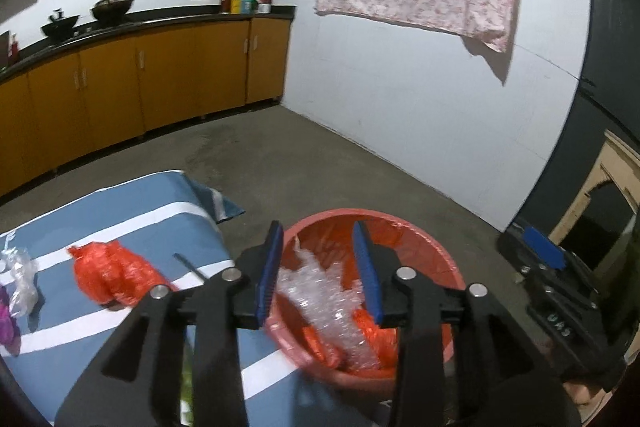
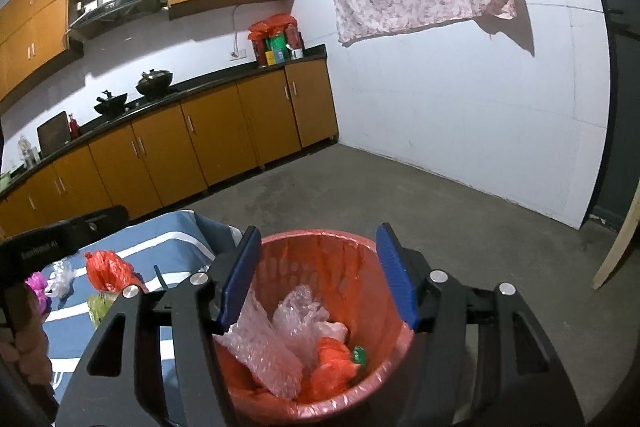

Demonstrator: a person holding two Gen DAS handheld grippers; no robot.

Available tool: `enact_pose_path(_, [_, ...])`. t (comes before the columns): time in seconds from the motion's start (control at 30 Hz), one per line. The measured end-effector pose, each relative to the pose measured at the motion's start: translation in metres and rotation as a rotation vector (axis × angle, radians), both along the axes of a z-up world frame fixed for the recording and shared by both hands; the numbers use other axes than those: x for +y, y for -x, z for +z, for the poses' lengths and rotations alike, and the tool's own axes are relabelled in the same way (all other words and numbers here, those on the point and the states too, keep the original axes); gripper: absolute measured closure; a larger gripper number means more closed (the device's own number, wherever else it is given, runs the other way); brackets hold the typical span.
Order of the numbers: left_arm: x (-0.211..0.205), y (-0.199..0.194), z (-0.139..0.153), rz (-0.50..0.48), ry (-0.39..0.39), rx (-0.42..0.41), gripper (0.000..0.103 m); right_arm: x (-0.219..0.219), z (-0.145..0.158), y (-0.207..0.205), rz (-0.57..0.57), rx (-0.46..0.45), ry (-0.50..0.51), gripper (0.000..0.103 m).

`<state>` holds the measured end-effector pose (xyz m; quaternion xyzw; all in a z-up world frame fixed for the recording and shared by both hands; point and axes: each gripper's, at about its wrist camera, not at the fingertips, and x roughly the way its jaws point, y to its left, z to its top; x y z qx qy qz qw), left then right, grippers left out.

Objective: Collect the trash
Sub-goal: 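Move both open tools back toward the remaining bags on the table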

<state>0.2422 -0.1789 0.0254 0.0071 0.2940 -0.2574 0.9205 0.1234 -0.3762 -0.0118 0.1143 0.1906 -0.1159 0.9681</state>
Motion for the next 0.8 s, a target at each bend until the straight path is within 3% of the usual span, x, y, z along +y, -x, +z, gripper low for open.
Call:
enact_pose_path(0.27, [0.067, 0.026, 0.013, 0.112, -0.002, -0.049, 0.036, 0.022, 0.009, 0.014, 0.038, -0.003, -0.001, 0.038])
enact_pose_path(0.5, [0.143, 0.065, 0.008, 0.257, -0.04, -0.088, 0.02, 0.076, 0.005, 0.01, 0.153, 0.022, 0.0, 0.032])
enact_pose_path(0.8, [0.251, 0.103, -0.03, 0.484, -0.045, -0.024, 0.014, 0.159, -0.013, -0.007, 0.297, 0.086, 0.01, 0.016])
